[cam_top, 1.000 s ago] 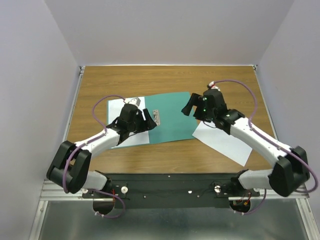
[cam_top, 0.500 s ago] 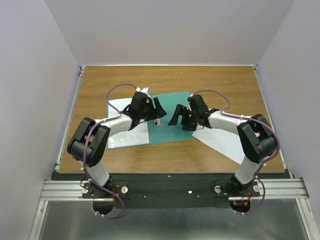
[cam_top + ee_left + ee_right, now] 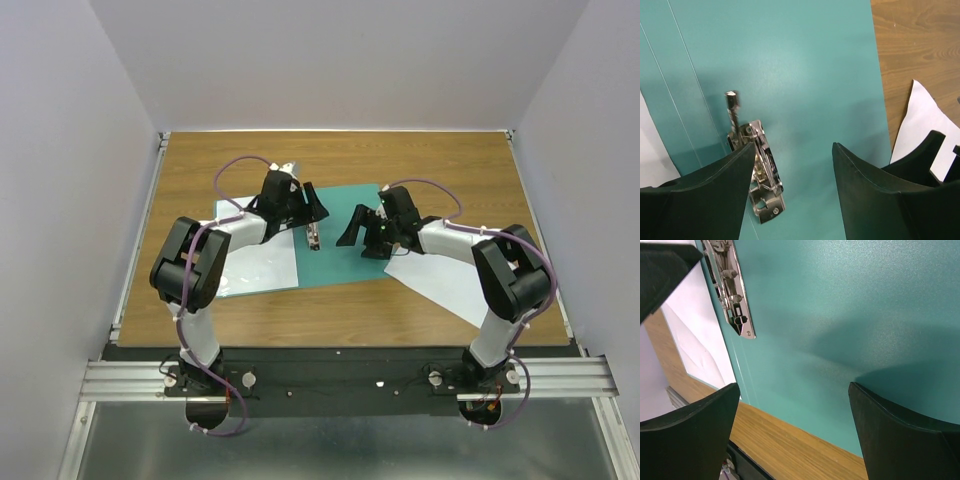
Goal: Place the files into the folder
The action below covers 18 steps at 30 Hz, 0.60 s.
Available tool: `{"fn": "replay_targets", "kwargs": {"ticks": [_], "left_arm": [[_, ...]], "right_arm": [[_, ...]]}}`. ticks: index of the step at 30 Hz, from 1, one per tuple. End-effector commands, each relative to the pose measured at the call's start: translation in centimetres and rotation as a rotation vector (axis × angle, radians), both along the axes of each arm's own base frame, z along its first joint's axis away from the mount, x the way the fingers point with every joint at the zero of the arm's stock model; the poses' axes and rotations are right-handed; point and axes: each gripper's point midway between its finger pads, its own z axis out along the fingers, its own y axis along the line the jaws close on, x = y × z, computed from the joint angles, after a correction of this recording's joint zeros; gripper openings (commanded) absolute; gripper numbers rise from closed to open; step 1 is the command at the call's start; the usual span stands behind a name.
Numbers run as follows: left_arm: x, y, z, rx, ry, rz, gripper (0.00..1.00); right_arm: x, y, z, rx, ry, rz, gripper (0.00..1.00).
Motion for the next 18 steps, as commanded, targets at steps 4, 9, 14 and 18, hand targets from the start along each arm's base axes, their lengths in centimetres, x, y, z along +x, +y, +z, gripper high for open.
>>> {"fn": "replay_targets", "kwargs": {"ticks": [4, 9, 14, 18], "left_arm": [[2.7, 1.8, -0.4, 0.000, -0.013, 0.007, 0.71], [3.5, 1.4, 0.1, -0.005, -0.034, -0.016, 0.70], [4.2, 1.9, 3.0, 0.000, -0.090, 0.016, 0.71], [4.4, 2.5, 7.2, -0.002, -0.160, 0.046, 0.78]], "right_arm": [[-1.5, -1.2, -3.8, -0.064, 0.099, 0.002, 0.98], [-1.4, -1.0, -3.7, -0.059, 0.095, 0.017, 0.98], [-0.1, -0.2, -1.3, -0.029, 0.031, 0.035, 0.99], [2.2, 1.0, 3.6, 0.014, -0.104, 0.061, 1.00]]}}
